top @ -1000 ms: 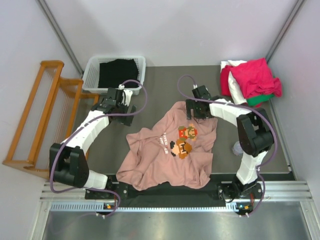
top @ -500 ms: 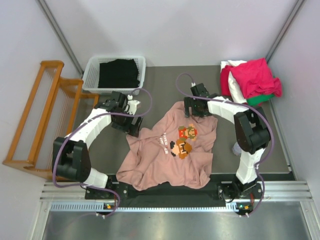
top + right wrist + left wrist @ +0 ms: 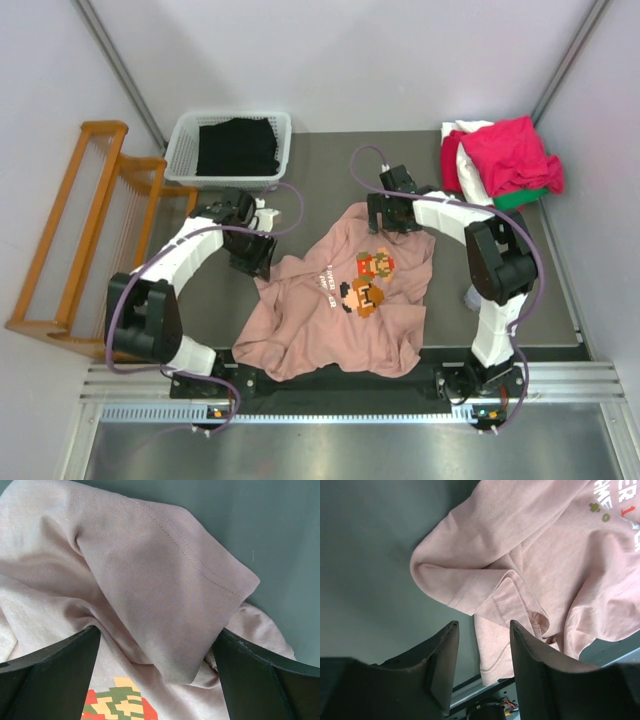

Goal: Fold and stack the t-shirts
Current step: Flatten the tshirt out

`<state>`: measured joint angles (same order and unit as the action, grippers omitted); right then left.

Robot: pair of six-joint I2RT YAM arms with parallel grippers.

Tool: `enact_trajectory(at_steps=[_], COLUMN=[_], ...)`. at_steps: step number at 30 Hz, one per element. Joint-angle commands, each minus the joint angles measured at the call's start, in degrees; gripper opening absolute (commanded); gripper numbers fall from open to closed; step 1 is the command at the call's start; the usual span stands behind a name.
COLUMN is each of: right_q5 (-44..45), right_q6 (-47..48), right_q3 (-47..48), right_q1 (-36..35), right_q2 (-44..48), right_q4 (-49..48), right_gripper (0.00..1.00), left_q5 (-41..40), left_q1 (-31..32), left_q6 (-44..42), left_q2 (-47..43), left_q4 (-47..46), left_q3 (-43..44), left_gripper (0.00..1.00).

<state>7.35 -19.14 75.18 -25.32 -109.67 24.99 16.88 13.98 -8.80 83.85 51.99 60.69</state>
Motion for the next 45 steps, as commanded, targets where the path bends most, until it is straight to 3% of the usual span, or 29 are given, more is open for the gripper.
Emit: enact_trajectory(at_steps=[1,7,18,20,21,23,31,34,39,41,45], right_q5=[0.38,0.64,0.29,0.20,0.20,0.20,0.20,-0.06,-1.03,-1.29,-1.29], right_q6=[-0.29,-0.20,-0.02,-0.11,-0.03,-0.02,-0.02,-0.02,-0.02,-0.11,-0.20], right_q3=[3.13,2.87,1.99,1.99,1.82,1.55,1.64,1.64,1.73,1.82,1.99], right_q1=[0.36,0.36,0.36,0.36,0.36,0.27,0.36,0.36,0.27,0.27,0.45], right_q2=[-0.11,0.33,0.51,0.59,0.86,0.95,1.56,1.83,1.47,1.47,1.39], right_q4=[-1.00,-0.82,-1.26,-1.26,-1.35,-1.53,-1.35,-1.35,-1.44,-1.44,-1.53], right_gripper=[0.91,0.91,0.91,0.91,0.91,0.91,0.90,0.90,0.90,0.90,0.90], left_q5=[2.45,2.98,1.31,1.22,1.13,0.87,0.52,0.26,-1.59,-1.68,-0.63], left_q1=[0.17,0.26,-0.27,-0.27,-0.27,-0.27,-0.27,-0.27,-0.27,-0.27,-0.27], left_q6=[0.89,0.80,1.94,1.94,1.85,1.85,1.85,1.68,2.03,2.12,2.29], left_q2=[4.73,11.15,8.34,9.39,9.75,11.23,14.49,13.89,10.28,9.14,10.62], left_q4=[1.98,2.07,0.48,0.13,-0.30,-0.74,-0.93,-0.13,0.31,0.40,0.22], left_q3=[1.19,1.37,1.02,0.75,0.49,0.22,1.89,2.33,2.86,2.77,2.51], left_gripper=[0.51,0.51,0.52,0.42,0.28,0.21,0.18,0.30,0.79,0.81,0.72])
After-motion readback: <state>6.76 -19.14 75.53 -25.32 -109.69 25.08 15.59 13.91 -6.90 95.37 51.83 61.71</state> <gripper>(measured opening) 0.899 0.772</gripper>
